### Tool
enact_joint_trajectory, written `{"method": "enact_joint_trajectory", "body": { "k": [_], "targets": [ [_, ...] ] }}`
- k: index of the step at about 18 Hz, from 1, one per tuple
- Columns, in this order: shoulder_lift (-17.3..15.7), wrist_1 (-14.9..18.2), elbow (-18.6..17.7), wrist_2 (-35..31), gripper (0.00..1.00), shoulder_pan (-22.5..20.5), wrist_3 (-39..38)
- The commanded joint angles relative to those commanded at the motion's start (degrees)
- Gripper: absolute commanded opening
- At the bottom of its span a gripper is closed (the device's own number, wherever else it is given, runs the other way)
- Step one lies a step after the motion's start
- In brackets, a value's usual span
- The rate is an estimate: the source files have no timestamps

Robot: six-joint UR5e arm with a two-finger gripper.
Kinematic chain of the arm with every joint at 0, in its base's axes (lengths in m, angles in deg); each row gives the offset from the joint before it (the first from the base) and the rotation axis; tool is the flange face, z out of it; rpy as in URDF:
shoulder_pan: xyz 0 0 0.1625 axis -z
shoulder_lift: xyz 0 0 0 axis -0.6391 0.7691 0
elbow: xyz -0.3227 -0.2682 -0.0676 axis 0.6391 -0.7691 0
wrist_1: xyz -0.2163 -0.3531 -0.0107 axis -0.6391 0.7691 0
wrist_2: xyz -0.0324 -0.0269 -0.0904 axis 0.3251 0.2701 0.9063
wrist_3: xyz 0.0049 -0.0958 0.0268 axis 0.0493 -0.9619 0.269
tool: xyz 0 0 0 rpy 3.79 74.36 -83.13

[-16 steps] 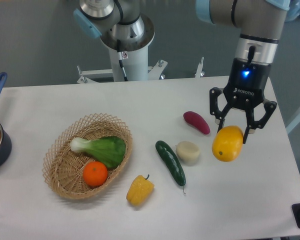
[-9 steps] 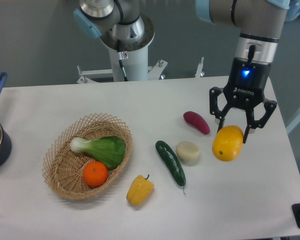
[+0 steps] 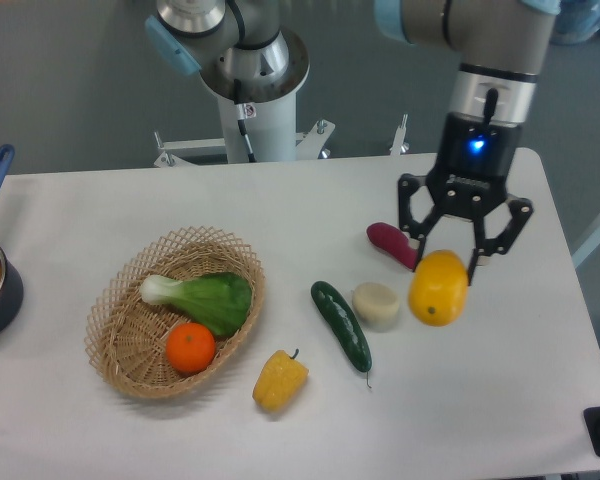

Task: Place the mango in the basket
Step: 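Carry the held mango over the wicker basket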

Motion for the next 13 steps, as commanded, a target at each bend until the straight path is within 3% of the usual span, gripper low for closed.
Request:
{"method": "enact_joint_trajectory", "body": {
  "k": [5, 8, 13],
  "targets": [
    [-3.8, 0.0, -7.5, -6.4, 0.24, 7.4, -0.4],
    [-4.2, -0.3, -11.0, -7.2, 0.24, 12.0, -2.8],
    [-1.8, -0.4, -11.5, -7.2, 0.24, 21.9, -13.7]
  ]
}}
